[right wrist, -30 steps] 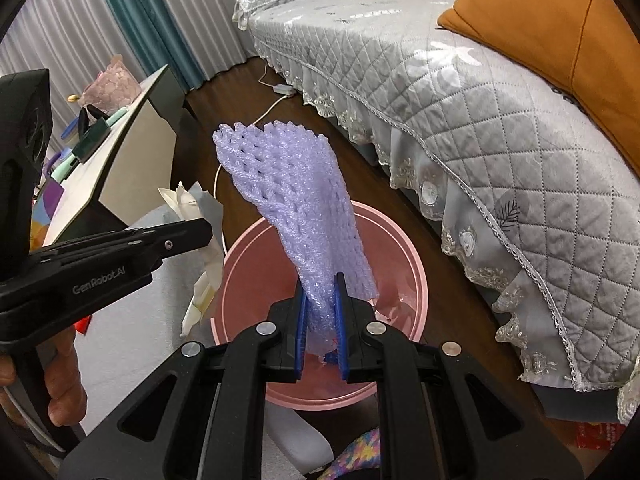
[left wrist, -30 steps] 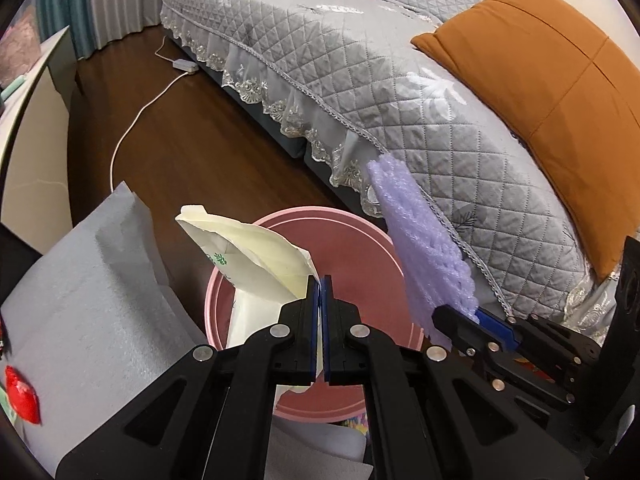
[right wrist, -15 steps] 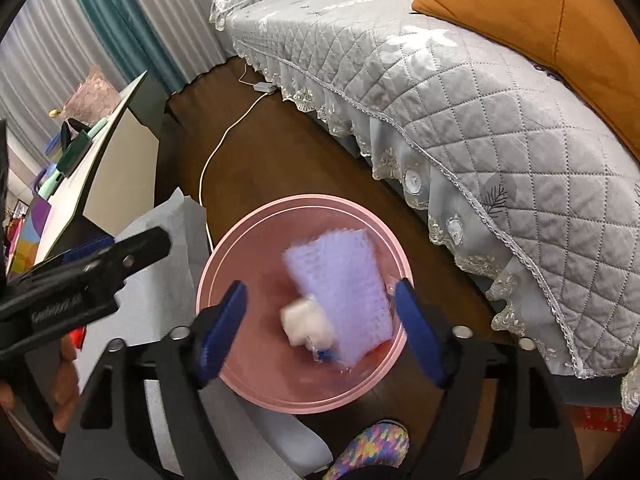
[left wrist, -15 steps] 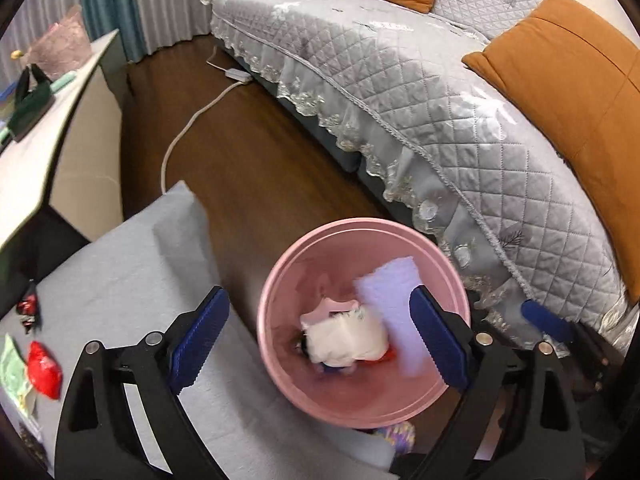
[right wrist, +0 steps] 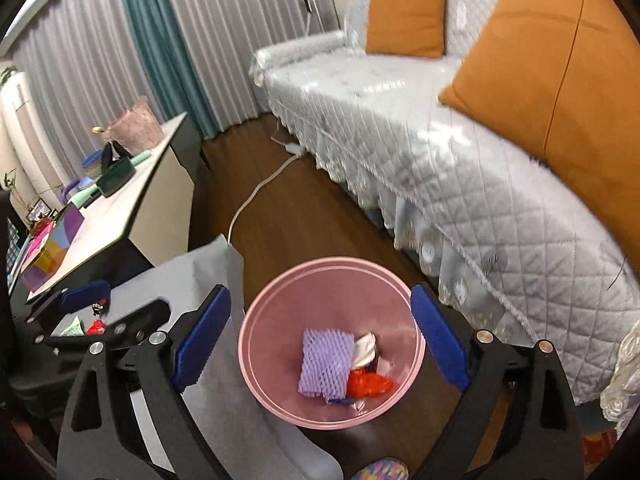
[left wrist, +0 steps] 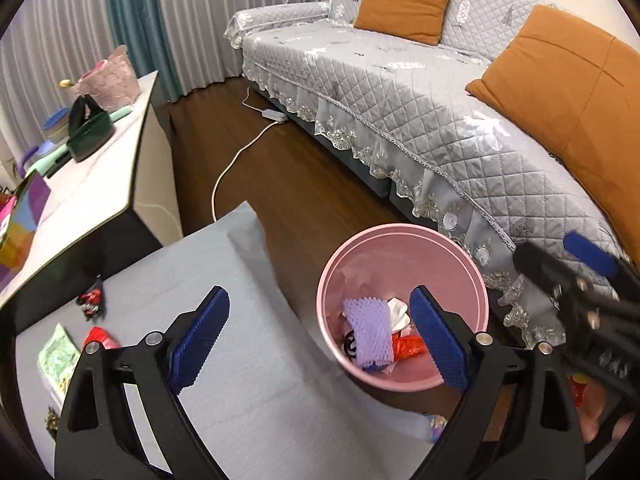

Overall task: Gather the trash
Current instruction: 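Move both grippers back over the remaining trash on the table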

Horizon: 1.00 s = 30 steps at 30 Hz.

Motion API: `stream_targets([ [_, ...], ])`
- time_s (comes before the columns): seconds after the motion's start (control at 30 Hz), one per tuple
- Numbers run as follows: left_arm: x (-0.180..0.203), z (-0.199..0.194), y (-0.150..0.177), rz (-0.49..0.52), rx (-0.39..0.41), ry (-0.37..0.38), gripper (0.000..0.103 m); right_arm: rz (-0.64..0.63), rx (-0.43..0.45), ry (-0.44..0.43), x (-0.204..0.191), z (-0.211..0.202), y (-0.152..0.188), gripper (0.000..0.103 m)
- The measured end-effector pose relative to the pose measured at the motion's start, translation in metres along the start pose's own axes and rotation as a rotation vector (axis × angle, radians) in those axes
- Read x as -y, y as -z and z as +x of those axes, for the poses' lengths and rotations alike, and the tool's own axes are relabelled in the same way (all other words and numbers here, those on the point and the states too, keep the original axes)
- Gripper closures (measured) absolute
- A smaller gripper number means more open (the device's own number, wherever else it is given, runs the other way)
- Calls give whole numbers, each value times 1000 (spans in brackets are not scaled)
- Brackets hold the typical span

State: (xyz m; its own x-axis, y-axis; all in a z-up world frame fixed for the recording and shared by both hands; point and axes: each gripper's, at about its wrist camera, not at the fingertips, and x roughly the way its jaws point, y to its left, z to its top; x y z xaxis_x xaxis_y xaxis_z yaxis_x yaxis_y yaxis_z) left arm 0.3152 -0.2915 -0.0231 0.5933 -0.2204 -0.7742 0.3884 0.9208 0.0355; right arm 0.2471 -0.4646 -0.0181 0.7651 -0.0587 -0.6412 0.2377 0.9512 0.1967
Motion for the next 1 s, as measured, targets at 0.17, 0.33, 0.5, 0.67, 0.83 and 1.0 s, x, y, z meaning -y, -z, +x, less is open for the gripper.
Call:
stream_targets([
  [0.17,-20,-25,23,-33,-15,2,14,-80,49,-24,-19,-19,4,13],
  [0.33,-42,-47,46,-46,-14,-30,14,-153,70,-90,-42,-31,9,13],
  [0.5,-74,-75,69,-67,-9,-84,14,-253,130,-112,-75,-44,16,13],
  [0.67,-111,-104,92,-110,1,-141,14,-305,122,-190,-116,-48,24,13],
  [0.83,-155,-127,121,-185,-11,-216,14,-317,107,-291,-159,-51,35,13],
  [1.0,-205,-140,157,-293,-48,-278,14,-345,46,-369,-208,-39,50,13],
])
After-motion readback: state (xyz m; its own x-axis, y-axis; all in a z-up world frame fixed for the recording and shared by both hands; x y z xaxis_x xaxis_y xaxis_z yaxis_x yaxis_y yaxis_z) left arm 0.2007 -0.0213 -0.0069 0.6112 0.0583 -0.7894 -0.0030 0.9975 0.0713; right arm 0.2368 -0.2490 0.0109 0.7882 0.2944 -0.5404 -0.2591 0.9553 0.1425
